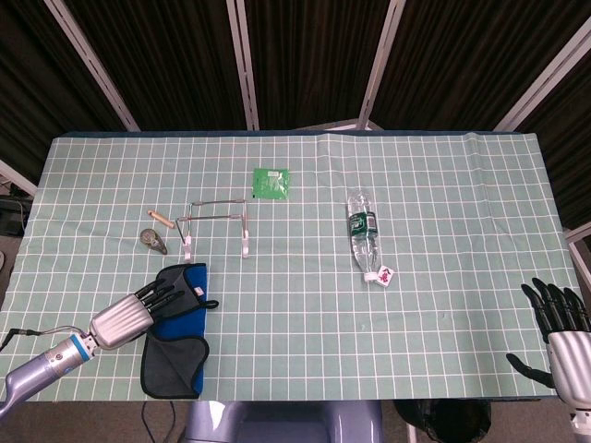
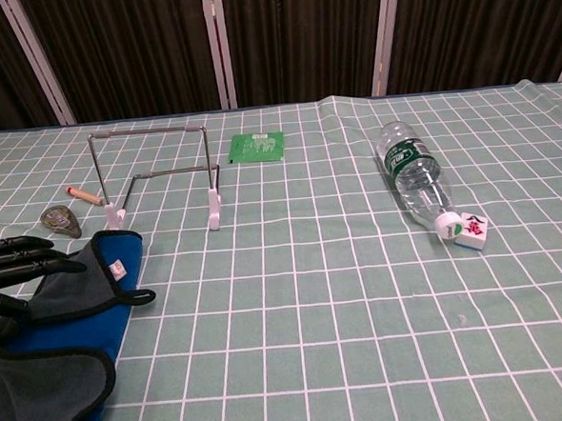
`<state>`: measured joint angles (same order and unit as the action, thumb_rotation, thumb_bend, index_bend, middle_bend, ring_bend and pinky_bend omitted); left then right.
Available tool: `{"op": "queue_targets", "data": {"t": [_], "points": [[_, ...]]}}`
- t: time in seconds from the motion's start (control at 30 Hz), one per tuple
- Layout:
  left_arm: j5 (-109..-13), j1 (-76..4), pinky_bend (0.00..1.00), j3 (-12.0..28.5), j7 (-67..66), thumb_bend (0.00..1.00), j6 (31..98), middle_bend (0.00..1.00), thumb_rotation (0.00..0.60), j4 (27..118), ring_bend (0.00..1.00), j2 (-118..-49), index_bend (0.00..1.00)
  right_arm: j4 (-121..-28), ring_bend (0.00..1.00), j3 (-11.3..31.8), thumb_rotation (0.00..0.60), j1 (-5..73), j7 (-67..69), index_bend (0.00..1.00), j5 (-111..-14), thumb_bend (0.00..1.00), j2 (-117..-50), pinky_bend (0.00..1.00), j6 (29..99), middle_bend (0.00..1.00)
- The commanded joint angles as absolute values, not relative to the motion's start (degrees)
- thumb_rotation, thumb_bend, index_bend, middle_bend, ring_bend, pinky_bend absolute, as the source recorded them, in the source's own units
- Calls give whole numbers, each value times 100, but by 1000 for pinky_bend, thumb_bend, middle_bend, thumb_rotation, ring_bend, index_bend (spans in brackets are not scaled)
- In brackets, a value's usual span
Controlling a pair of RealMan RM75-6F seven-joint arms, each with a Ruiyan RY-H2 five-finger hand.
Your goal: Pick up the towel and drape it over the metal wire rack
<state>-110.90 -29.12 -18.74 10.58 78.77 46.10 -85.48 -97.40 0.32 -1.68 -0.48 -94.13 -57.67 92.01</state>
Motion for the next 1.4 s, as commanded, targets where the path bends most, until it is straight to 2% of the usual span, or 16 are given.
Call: {"op": "queue_targets", "data": {"t": [0.03,0.17,0.33,0.4,0.47,0.57,0.73,0.83,1.13,1.4], "points": [[-11029,-2916,0,-1919,1118,97,7671,0,600,4723,0,-8452,0,-9744,0,33,600,-168,-53,0,-9418,0,-5767,0,9206,0],[-11043,-2955,0,-1942,1388,57,7793,0,600,5082,0,-8167,0,-9754,0,29,600,-176,-33,0,-9437,0,-5755,0,9230,0],[-11132,-2983,0,-1770,1508,60,8477,0,600,5723,0,-7705,1,-9762,0,16,600,-193,3,0,-9478,0,-5738,0,9273,0],[-11181,-3063,0,-1710,1514,65,8572,0,600,6111,0,-7541,51,-9765,0,15,600,-197,33,0,-9488,0,-5726,0,9285,0],[-11242,-3201,0,-1652,1392,106,8494,0,600,6635,0,-7372,171,-9766,0,14,600,-202,65,0,-9506,0,-5713,0,9309,0],[-11261,-3435,0,-1635,1175,213,8033,0,600,7404,0,-7184,240,-9765,0,14,600,-209,109,0,-9522,0,-5694,0,9333,0],[-10848,-3901,0,-1551,643,248,6543,0,600,8654,0,-7042,289,-9748,0,27,600,-223,207,0,-9509,0,-5658,0,9376,0],[-10450,-4028,0,-1368,132,265,5909,0,600,9059,0,-7073,301,-9726,0,37,600,-231,275,0,-9488,0,-5637,0,9394,0],[-9614,-4046,0,-1095,-711,271,5072,0,600,9251,0,-7238,331,-9681,0,64,600,-217,375,0,-9395,0,-5614,0,9343,0],[-9367,-4062,0,-976,-526,292,4808,0,600,8916,0,-7617,401,-9689,0,67,600,-183,329,0,-9383,0,-5629,0,9273,0]]}}
